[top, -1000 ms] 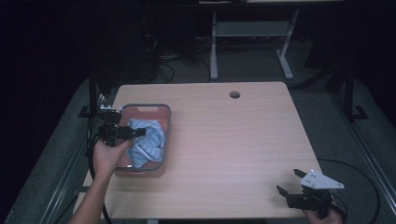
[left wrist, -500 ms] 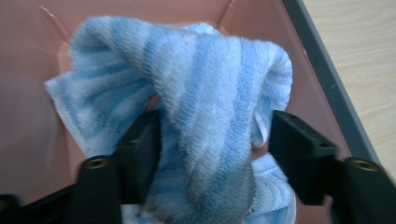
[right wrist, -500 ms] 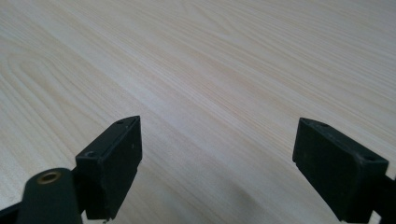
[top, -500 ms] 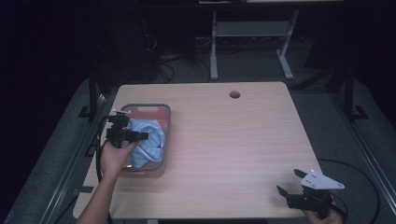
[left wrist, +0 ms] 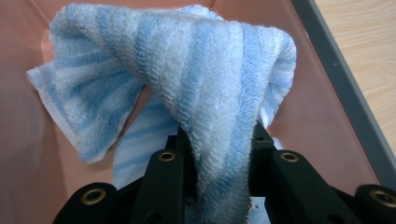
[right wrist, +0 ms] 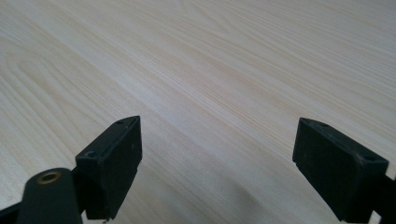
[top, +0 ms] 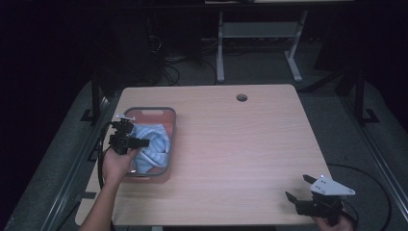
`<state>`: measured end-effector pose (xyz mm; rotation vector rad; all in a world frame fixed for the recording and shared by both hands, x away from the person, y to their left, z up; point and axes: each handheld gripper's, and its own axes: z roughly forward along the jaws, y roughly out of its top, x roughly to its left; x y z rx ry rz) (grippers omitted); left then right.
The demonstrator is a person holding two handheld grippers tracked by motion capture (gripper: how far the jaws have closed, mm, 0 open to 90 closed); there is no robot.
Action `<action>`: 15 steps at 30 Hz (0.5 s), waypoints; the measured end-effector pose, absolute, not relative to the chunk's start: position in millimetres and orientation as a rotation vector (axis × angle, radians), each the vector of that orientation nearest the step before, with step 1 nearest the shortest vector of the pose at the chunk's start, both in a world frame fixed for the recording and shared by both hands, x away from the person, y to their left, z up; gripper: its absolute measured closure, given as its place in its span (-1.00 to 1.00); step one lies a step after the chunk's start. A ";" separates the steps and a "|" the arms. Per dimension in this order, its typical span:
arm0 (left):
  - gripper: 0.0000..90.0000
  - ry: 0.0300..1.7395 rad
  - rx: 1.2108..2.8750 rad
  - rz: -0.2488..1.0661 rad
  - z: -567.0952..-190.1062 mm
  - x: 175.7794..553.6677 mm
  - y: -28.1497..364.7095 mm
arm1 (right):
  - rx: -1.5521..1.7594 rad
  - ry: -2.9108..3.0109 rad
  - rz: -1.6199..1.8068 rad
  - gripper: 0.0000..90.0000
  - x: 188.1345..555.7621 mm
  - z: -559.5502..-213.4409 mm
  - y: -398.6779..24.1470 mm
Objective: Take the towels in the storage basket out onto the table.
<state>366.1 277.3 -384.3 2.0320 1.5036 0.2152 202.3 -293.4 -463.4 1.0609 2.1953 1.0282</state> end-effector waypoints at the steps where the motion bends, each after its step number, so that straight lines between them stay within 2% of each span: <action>1: 0.63 1.493 2.025 0.218 -382.1 364.0 277.5 | 1.064 2.194 1.027 -0.66 202.1 -463.4 -293.4; 15: 0.63 1.424 1.866 0.251 -361.3 341.0 297.2 | 1.098 2.172 1.023 -0.66 202.9 -462.6 -295.6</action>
